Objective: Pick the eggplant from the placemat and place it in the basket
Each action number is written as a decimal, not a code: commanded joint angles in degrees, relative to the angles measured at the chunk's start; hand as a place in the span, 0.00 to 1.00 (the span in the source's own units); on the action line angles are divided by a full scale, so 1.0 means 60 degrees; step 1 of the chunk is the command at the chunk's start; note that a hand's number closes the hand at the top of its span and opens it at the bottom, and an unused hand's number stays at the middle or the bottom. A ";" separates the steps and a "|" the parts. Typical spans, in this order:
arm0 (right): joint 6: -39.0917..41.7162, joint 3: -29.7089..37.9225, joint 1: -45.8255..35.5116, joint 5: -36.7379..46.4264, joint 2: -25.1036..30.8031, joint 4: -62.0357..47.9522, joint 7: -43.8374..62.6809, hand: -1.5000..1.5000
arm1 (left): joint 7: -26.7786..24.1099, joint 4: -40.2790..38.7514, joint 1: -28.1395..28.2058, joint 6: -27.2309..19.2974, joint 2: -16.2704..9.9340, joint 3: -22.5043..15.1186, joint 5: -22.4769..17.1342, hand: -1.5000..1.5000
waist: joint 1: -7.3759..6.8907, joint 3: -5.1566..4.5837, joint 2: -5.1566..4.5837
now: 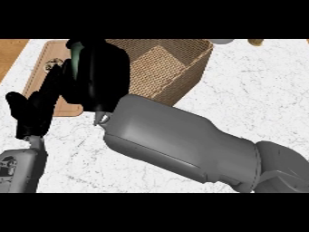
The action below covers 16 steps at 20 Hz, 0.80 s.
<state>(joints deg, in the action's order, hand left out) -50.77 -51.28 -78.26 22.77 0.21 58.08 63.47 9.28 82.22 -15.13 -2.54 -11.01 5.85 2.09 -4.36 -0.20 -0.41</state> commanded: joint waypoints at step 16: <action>-0.0028 0.0348 0.0553 -0.3047 -0.0035 -0.3067 -0.2929 1.00 | -0.0106 0.0324 0.0444 -0.0209 0.0208 0.0028 0.0081 0.50 | 0.0236 0.0025 -0.0052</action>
<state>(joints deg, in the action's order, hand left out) -52.13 -50.99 -77.25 7.08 0.00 41.57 52.24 9.91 83.27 -14.99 -2.92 -11.30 6.68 2.13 -3.54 -0.08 -0.82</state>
